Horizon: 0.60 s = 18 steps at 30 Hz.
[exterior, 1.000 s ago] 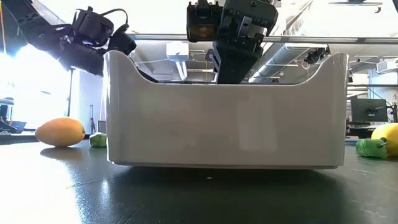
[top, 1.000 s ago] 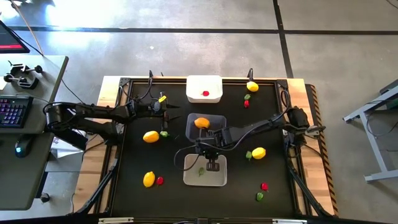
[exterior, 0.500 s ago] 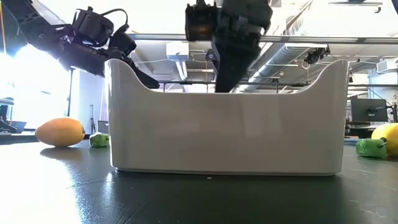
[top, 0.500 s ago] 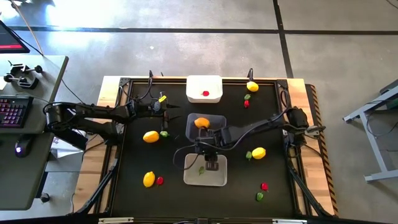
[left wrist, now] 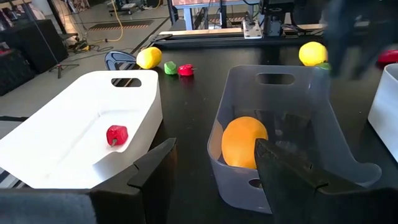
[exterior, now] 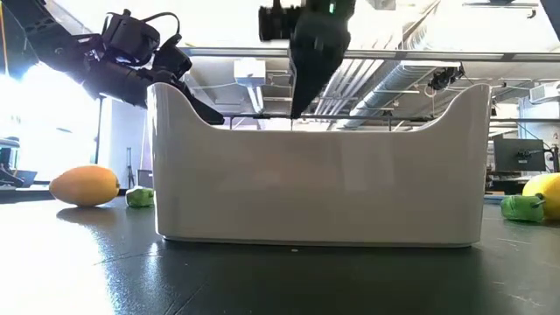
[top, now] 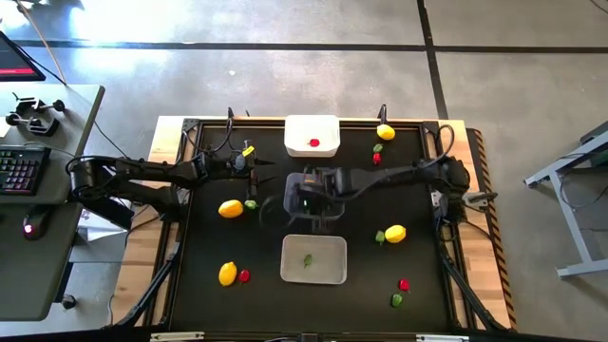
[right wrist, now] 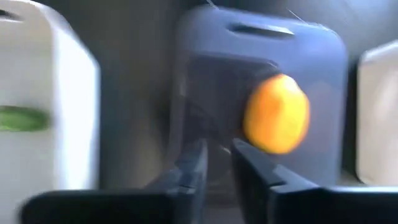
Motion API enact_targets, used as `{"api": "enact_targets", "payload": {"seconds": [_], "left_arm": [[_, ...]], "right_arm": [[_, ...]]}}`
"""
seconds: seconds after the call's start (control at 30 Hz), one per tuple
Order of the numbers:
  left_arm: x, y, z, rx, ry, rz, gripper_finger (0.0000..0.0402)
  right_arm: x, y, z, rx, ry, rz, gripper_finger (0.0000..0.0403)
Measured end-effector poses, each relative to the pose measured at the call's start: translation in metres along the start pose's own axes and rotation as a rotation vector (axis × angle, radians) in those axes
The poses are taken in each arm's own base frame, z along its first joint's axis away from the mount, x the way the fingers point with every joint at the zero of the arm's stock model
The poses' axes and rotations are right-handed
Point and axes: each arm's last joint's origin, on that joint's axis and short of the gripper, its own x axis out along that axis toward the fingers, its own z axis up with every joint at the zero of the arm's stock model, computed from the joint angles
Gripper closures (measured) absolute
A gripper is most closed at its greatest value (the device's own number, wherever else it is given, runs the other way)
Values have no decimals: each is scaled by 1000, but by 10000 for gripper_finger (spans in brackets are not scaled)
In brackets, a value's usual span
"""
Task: Sort produce into baskets
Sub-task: Adjust the transparent bin
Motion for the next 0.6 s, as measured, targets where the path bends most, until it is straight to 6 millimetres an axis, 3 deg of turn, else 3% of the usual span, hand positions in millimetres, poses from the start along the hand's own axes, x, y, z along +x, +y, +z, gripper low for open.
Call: {"api": "enact_targets", "payload": {"seconds": [0.1, 0.27, 0.6], "left_arm": [[0, 0, 0, 0, 0, 0, 202], [0, 0, 0, 1, 0, 0, 202], [0, 0, 0, 0, 0, 0, 202]], "right_arm": [[17, -34, -8, 34, 36, -26, 393], [42, -82, -23, 122, 33, 21, 382], [59, -113, -36, 180, 3, 6, 399]]}}
